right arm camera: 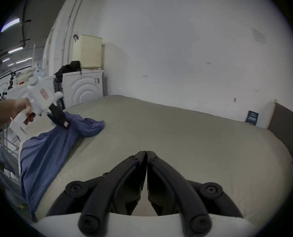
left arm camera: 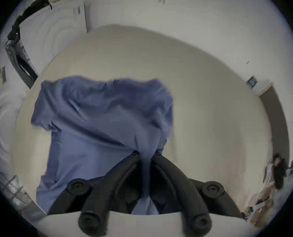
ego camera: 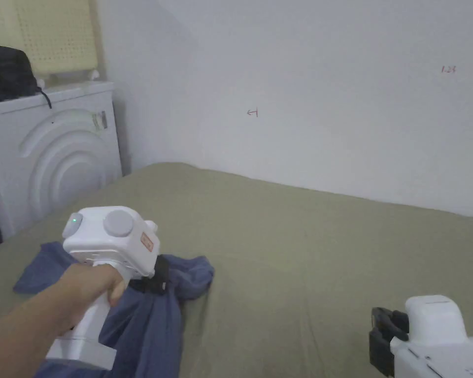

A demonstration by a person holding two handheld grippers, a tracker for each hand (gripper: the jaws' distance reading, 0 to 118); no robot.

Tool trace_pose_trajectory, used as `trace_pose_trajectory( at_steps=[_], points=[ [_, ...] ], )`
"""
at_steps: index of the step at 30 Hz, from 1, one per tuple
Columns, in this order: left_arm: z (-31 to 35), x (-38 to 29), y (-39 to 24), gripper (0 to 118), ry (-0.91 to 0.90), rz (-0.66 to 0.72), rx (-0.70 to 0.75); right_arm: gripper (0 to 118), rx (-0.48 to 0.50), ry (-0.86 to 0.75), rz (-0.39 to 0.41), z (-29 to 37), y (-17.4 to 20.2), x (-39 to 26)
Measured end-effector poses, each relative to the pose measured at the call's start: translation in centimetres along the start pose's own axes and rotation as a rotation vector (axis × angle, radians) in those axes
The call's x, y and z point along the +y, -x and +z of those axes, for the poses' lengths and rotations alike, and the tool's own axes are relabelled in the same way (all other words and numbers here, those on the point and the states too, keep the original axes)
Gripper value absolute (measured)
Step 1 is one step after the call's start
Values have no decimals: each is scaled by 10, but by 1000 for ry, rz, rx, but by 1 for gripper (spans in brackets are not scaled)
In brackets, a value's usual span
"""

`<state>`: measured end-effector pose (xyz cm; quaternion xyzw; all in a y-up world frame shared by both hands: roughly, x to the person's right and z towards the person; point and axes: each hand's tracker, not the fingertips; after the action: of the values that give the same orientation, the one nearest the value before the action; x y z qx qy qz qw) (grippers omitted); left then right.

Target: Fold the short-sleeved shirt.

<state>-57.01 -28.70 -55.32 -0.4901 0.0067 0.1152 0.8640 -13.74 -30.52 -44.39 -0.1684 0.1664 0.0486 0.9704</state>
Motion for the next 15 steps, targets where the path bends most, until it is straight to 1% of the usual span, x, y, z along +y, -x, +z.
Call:
trace_pose_trajectory(
  at_steps=[1, 2, 4, 6, 8, 9, 11, 12, 13, 15],
  points=[
    [22, -1, -21, 7, -12, -9, -61, 7, -19, 1, -8, 5, -8, 2],
    [31, 2, -40, 7, -10, -58, -101, 7, -40, -3, -10, 11, -15, 3],
    [45, 3, -79, 7, 13, -158, -135, 7, -93, -13, -13, 24, -32, 4],
    [58, 3, -123, 7, -14, -240, -166, 7, -125, -14, -21, 40, -53, 4],
    [65, 3, -171, 7, -3, -267, -213, 7, -180, -7, -11, 59, -77, 2],
    [52, 14, -181, 7, 2, -292, -235, 7, -199, -9, -3, 69, -88, 1],
    [53, 15, -229, 7, -4, -363, -277, 7, -249, -15, -3, 94, -116, -4],
    [53, 14, -233, 7, -2, -359, -287, 7, -275, -14, -8, 105, -128, -5],
    [59, 1, -279, 7, -6, -406, -335, 7, -304, -8, -12, 118, -142, -7],
    [58, -8, -329, 7, 5, -482, -395, 7, -377, 2, -23, 141, -167, -14]
  ],
)
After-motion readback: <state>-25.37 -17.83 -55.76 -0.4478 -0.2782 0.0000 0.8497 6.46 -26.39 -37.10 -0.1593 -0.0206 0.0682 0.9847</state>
